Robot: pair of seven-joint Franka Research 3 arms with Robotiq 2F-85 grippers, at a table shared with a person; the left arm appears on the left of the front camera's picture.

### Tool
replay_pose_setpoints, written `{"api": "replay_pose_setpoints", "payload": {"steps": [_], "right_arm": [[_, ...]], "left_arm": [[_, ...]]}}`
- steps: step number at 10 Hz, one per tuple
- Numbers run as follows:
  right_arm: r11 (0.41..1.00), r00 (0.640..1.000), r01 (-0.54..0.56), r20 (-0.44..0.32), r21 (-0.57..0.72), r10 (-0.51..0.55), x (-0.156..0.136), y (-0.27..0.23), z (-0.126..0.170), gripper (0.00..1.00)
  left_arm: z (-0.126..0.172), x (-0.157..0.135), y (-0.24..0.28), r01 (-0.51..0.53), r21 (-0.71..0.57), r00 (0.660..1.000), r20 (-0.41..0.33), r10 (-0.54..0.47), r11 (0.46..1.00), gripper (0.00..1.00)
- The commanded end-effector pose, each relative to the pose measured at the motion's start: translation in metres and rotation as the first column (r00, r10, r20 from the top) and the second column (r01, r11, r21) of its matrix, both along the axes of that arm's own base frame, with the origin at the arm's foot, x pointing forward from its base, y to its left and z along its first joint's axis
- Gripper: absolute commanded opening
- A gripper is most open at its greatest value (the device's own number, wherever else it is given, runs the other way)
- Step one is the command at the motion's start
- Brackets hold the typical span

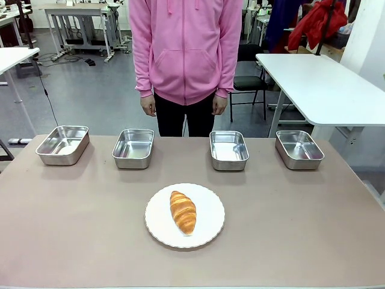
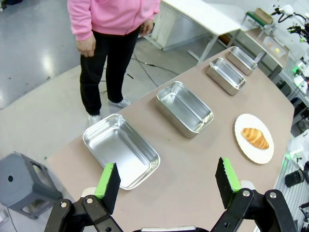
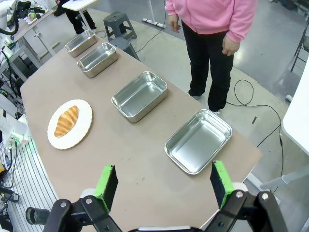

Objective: Place the bread in the container.
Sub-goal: Place the Butter Roll into the Airtight Container indicated by the human.

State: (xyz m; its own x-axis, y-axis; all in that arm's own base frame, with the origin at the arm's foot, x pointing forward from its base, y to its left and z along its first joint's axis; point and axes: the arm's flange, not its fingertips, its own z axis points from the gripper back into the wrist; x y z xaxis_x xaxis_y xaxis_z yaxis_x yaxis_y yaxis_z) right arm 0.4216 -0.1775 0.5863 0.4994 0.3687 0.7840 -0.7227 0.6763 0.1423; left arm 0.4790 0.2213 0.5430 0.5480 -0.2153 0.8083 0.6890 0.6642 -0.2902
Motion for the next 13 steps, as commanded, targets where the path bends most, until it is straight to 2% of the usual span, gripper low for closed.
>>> {"api": "replay_pose_setpoints", "payload": {"steps": [1, 13], "right_arm": [[1.0, 1.0, -0.004, 0.005, 0.002, 0.004, -0.0002, 0.0016, 0.0017, 1.0], [1.0, 1.0, -0.004, 0.005, 0.002, 0.004, -0.0002, 0.0016, 0.0017, 1.0]], "left_arm": [[0.0014, -0.0012, 0.0003, 0.009, -0.01, 1.0, 0.012, -0.009, 1.0, 1.0], [0.0014, -0.0012, 0.0003, 0.009, -0.01, 1.0, 0.012, -0.009, 1.0, 1.0]]}}
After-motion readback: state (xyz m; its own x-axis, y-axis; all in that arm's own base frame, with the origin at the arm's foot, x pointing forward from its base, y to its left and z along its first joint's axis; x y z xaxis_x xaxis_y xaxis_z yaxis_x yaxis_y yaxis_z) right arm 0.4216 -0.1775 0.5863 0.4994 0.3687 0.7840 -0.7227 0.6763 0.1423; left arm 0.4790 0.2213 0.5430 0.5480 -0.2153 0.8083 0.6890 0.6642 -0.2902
